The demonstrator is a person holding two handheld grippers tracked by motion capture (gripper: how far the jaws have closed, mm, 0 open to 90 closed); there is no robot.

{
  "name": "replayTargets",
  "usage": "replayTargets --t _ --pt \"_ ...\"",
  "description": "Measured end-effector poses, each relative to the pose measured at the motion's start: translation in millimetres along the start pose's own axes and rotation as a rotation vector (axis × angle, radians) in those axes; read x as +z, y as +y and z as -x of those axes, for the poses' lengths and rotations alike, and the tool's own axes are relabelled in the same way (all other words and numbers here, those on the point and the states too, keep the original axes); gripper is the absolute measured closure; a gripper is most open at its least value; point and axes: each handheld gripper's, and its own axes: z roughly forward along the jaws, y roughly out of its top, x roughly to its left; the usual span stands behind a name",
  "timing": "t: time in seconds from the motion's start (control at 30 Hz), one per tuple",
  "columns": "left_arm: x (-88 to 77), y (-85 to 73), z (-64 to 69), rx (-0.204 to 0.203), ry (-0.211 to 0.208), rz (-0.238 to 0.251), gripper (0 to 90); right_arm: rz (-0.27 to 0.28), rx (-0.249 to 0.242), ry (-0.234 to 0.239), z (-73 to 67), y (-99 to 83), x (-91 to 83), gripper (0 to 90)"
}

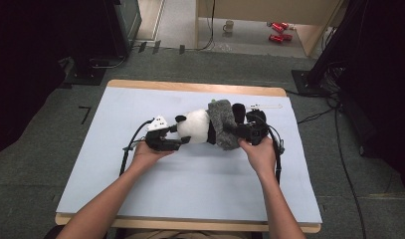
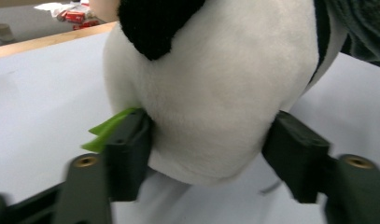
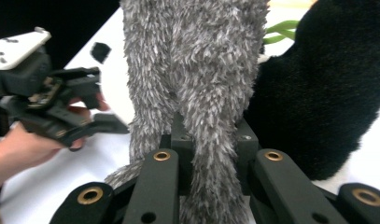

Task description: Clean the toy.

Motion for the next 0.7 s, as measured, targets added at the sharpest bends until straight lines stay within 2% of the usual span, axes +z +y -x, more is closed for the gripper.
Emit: replayTargets --t 0.1,0.13,0.17,0.27,0.4,0.43,0.47,0.5,0.53,0.57,0.6,0.63,0.67,0.7 --pt "-1.7 2.1 -1.7 -0.034 -0.009 -0.019 59.2 0.01 0.012 0.026 -4.7 2.3 -0.6 77.9" --pt "-2.1 3.4 0.9 -0.01 0.0 -0.028 65.0 0.013 -0.001 0.036 -11.0 4.1 1.0 77.9" --pt "-2.1 3.4 0.9 -0.01 0.0 -0.028 67.0 0.013 -0.001 0.036 -11.0 4.1 1.0 77.9" --pt "-4.6 5.5 2.6 -0.02 -0.014 -0.04 70.0 0.008 -0.024 0.048 -20.3 5.1 3.5 77.9" --pt "-10.7 11.1 2.1 -0.068 -0.044 -0.078 72.5 0.011 -0.052 0.072 -37.3 6.8 4.5 77.9" --pt "-14.8 12.9 4.2 -0.08 -0.052 -0.096 73.4 0.017 -0.071 0.091 -48.0 7.7 5.1 77.9" --pt "-14.8 12.9 4.2 -0.08 -0.052 -0.096 73.5 0.017 -0.071 0.091 -48.0 7.7 5.1 77.9" --pt "-20.1 14.4 8.0 -0.092 -0.062 -0.104 73.6 0.016 -0.094 0.111 -60.1 8.3 7.1 77.8" --pt "-20.1 14.4 8.0 -0.092 -0.062 -0.104 73.7 0.014 -0.105 0.121 -66.2 8.5 8.8 77.8" --pt "-23.2 15.1 10.1 -0.095 -0.067 -0.111 73.7 0.014 -0.105 0.121 -66.2 8.5 8.8 77.8" --pt "-26.3 15.6 11.9 -0.102 -0.077 -0.121 73.7 0.011 -0.115 0.133 -72.2 8.4 11.0 77.8" --pt "-32.5 15.2 14.2 -0.156 -0.115 -0.126 73.6 0.001 -0.132 0.154 -83.3 7.5 16.9 77.7" --pt "-32.5 15.2 14.2 -0.156 -0.115 -0.126 73.7 0.001 -0.132 0.154 -83.3 7.5 16.9 77.7" --pt "-35.3 14.4 15.7 -0.179 -0.117 -0.127 73.7 -0.009 -0.139 0.163 -88.6 6.5 21.0 77.7"
